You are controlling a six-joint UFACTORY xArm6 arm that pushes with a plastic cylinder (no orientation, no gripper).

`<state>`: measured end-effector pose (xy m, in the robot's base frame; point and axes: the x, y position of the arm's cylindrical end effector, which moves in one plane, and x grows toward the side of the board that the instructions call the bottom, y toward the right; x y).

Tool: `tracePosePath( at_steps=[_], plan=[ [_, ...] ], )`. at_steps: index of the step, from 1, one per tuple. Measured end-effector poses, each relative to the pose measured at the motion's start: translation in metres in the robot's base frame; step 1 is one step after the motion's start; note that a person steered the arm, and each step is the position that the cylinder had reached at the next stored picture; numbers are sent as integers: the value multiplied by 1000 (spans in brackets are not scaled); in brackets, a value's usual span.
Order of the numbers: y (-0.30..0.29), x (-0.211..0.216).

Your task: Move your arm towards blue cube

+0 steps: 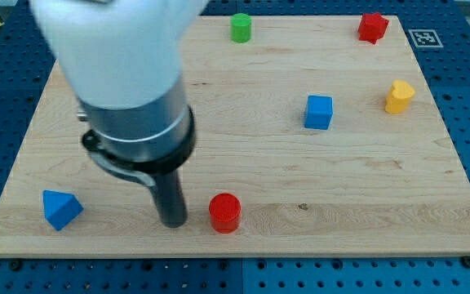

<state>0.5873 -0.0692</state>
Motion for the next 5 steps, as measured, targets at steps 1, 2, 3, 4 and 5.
tracePosePath(
  at_steps=[1,2,3,4,5],
  plan=[
    [21,0],
    [36,0],
    [46,0],
    [33,-8],
    [18,-61]
  ],
)
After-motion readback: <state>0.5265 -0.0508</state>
